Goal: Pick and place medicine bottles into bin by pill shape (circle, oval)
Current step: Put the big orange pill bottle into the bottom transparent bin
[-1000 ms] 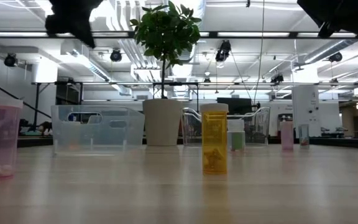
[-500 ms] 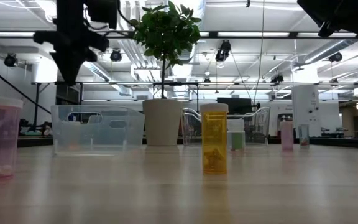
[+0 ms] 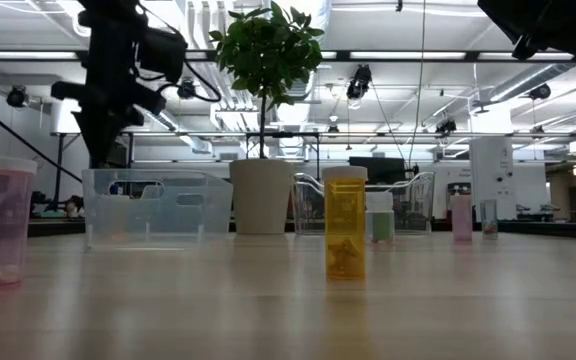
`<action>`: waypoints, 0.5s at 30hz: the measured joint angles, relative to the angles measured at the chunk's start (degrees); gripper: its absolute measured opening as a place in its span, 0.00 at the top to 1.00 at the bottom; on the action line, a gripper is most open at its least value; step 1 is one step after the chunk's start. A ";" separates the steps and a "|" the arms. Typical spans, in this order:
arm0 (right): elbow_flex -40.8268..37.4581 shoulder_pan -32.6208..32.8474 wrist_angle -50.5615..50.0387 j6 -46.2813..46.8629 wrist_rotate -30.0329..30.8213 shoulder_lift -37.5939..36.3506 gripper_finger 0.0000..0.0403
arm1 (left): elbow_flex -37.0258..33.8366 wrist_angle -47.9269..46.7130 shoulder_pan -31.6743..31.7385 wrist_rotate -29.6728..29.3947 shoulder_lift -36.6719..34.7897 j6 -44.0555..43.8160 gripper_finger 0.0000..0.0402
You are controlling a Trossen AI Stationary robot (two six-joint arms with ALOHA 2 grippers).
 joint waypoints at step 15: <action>0.04 0.04 0.03 0.71 0.00 0.00 0.96 | -5.84 10.85 1.44 -6.79 0.06 3.21 0.45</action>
